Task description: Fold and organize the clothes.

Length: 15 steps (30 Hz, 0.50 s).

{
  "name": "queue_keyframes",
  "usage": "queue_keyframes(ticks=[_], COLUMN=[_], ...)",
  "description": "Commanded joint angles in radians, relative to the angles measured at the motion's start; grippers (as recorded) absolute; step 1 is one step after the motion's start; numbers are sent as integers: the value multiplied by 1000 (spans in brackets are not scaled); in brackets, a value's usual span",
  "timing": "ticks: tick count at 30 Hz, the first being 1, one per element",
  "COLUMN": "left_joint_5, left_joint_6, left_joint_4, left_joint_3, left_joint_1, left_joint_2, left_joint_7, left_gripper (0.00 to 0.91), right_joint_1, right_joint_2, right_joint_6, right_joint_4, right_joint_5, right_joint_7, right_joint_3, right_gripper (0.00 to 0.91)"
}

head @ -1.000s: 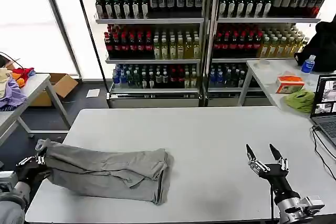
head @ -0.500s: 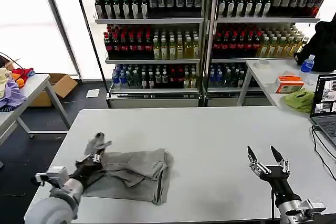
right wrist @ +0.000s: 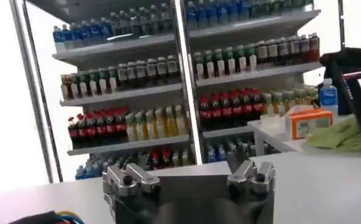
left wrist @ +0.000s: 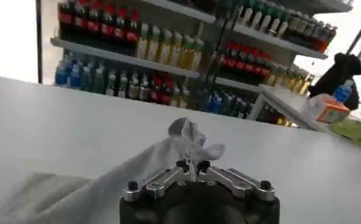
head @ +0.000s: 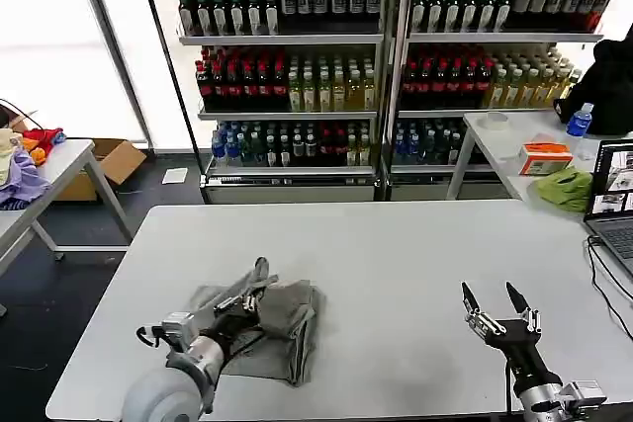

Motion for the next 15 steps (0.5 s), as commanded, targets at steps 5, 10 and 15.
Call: queue_keyframes(ticks=[5,10,15], left_joint_5=[-2,-10,-72], left_joint_6=[126,131,141], left_joint_4=[48,-30,-149], left_joint_3=[128,88,-34], left_joint_1=[-36,11,50], left_joint_2=[-75,-74,-40], left_joint_7=[32,35,37], left_gripper=[907,907,907], right_joint_1=[4,12,14], right_joint_2=[0,2,-3], right_joint_6=[1,0,1], right_joint_4=[-12,-15,-20], right_joint_5=[-4,-4,-2], right_joint_7=[2,3,3], right_joint_3=[8,1,3], right_gripper=[907,907,907])
